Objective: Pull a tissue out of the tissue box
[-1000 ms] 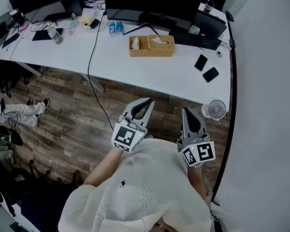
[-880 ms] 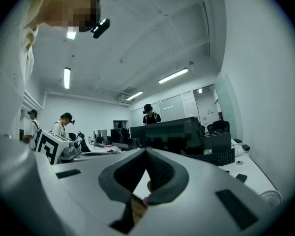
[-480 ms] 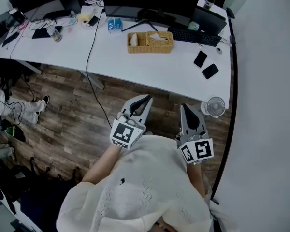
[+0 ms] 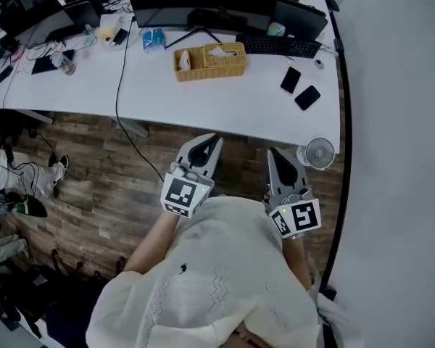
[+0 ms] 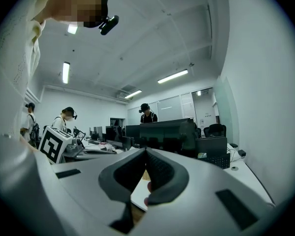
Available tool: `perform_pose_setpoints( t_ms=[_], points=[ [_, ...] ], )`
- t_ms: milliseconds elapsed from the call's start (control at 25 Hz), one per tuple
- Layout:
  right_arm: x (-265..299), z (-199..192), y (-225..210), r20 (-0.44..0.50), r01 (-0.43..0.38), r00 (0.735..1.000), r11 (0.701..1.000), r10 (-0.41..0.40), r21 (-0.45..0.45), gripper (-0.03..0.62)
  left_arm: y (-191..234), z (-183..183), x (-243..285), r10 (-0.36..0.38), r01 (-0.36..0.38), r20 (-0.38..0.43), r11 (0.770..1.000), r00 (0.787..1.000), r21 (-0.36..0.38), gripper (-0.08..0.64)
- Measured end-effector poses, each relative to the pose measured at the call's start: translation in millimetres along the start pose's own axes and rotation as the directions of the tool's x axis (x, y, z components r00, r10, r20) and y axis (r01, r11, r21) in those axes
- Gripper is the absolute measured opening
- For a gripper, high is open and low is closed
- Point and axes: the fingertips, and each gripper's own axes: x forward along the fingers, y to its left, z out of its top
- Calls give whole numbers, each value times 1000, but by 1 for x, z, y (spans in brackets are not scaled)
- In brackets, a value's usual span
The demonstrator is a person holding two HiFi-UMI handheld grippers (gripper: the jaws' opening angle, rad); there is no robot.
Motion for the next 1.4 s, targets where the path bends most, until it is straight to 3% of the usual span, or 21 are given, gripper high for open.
perform_pose_setpoints(
  t_ms=[440, 720, 920, 1400],
  points=[
    [69, 3, -45, -27, 53, 998, 999, -53, -11, 2, 65, 5, 70, 1, -1, 5, 999, 1000, -36, 23],
    [127, 18, -78, -23, 94, 995, 995, -93, 28, 2, 119, 19, 115, -15, 15, -13, 1000, 1000, -3, 23],
    [166, 22, -93, -33, 117, 993, 992, -116, 39, 2, 159, 15, 142, -21, 20, -32, 999, 999, -28, 23],
    [240, 16, -117, -70, 142, 988, 986, -136, 85, 2, 214, -14, 199, -153, 156, -137, 988, 979, 9, 26]
  ],
)
